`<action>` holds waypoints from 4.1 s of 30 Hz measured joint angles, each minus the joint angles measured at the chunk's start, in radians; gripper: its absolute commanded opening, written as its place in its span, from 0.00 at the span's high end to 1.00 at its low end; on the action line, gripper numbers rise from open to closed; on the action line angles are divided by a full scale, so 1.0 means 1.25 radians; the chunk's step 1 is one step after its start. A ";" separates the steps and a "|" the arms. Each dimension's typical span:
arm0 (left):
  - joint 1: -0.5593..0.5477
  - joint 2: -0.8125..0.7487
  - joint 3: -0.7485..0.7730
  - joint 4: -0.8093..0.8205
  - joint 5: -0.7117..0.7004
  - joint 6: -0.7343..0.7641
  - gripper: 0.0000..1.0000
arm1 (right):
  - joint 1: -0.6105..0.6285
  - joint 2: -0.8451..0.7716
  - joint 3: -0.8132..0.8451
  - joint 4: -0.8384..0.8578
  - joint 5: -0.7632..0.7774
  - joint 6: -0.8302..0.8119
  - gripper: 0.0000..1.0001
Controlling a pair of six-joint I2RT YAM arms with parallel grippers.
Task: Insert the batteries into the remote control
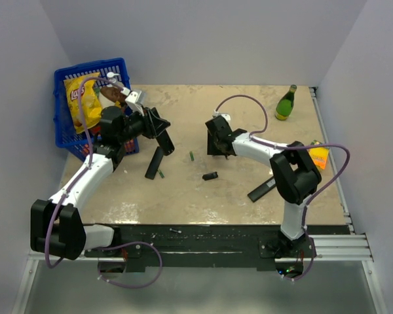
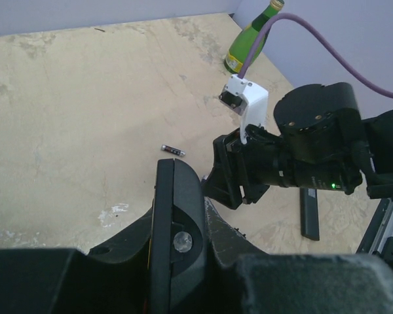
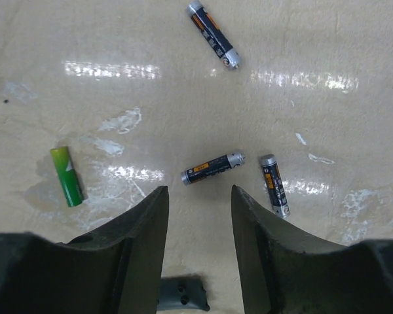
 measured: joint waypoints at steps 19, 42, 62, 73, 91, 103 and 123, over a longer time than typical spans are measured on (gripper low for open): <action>0.000 0.000 0.000 0.004 0.021 -0.003 1.00 | -0.007 0.092 0.046 -0.020 0.051 0.078 0.52; 0.000 0.000 -0.003 0.021 0.049 -0.010 1.00 | -0.035 0.186 0.230 -0.082 0.145 0.050 0.51; 0.000 0.000 -0.012 0.040 0.066 -0.025 1.00 | -0.035 0.162 0.154 -0.088 0.125 0.050 0.55; 0.000 0.000 -0.016 0.041 0.072 -0.031 1.00 | -0.030 0.008 0.094 -0.082 0.106 0.049 0.54; -0.002 0.000 -0.016 0.060 0.075 -0.033 1.00 | -0.028 -0.278 -0.433 0.162 -0.093 0.415 0.50; -0.002 0.000 -0.016 0.060 0.075 -0.033 1.00 | -0.029 -0.233 -0.502 0.378 -0.193 0.582 0.50; -0.002 0.000 -0.016 0.060 0.075 -0.033 1.00 | 0.009 -0.124 -0.286 0.163 -0.109 0.330 0.65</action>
